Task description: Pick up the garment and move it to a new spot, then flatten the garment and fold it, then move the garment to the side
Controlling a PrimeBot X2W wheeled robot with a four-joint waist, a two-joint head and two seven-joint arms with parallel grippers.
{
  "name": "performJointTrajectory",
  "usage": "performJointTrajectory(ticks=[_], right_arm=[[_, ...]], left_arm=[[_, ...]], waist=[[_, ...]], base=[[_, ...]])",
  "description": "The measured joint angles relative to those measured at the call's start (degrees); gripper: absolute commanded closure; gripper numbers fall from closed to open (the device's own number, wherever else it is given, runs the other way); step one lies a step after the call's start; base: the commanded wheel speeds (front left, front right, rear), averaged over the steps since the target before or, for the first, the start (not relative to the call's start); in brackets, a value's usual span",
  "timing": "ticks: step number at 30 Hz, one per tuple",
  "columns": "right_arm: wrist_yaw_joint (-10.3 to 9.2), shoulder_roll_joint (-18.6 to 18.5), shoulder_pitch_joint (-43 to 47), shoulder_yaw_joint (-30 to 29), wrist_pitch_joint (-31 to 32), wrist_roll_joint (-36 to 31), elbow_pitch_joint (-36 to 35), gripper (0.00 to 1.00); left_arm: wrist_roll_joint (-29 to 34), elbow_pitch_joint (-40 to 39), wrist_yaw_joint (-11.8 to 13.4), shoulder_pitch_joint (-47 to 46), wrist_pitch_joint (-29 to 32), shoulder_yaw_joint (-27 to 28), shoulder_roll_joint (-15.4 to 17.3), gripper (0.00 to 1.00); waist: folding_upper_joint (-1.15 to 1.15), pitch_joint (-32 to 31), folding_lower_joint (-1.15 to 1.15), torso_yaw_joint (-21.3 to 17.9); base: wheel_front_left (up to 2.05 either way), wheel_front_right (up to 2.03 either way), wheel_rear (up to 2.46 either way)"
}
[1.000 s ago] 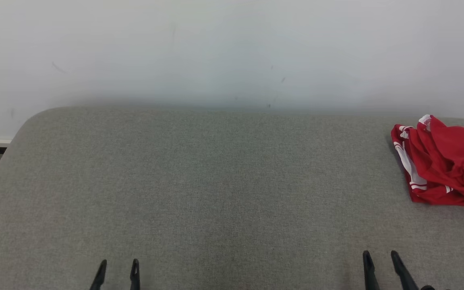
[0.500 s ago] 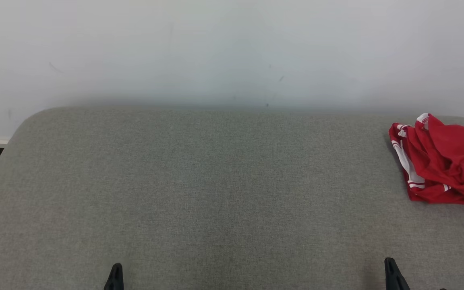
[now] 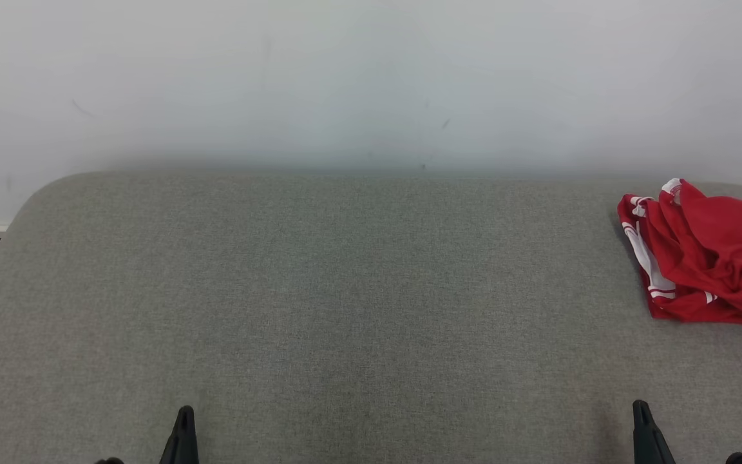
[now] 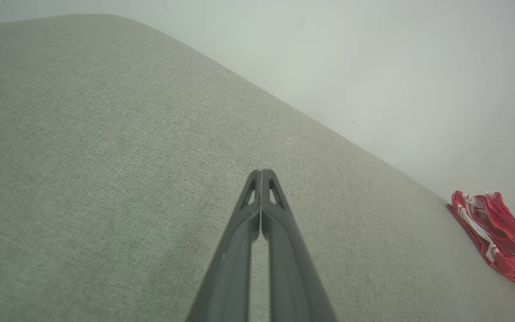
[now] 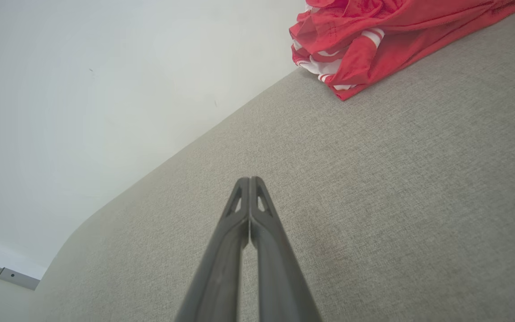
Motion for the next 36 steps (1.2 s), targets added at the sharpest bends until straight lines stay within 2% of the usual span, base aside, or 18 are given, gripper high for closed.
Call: performJointTrajectory(ticks=[14, 36], right_arm=[[0.00, -0.5, -1.9, -1.6, 3.0, 11.7, -0.5, 1.00], [0.00, -0.7, -3.4, -3.8, 6.8, 26.1, -0.9, 1.00]], left_arm=[[-12.5, 0.8, -0.5, -2.9, 2.4, -0.1, 0.0, 1.00], [-27.6, 2.1, -1.0, -5.8, 5.7, -0.2, 0.1, 1.00]], waist=[[0.00, 0.2, 0.01, -0.5], [0.00, 0.4, 0.01, -1.2]], base=[[0.00, 0.00, 0.00], [0.00, 0.00, 0.00]])
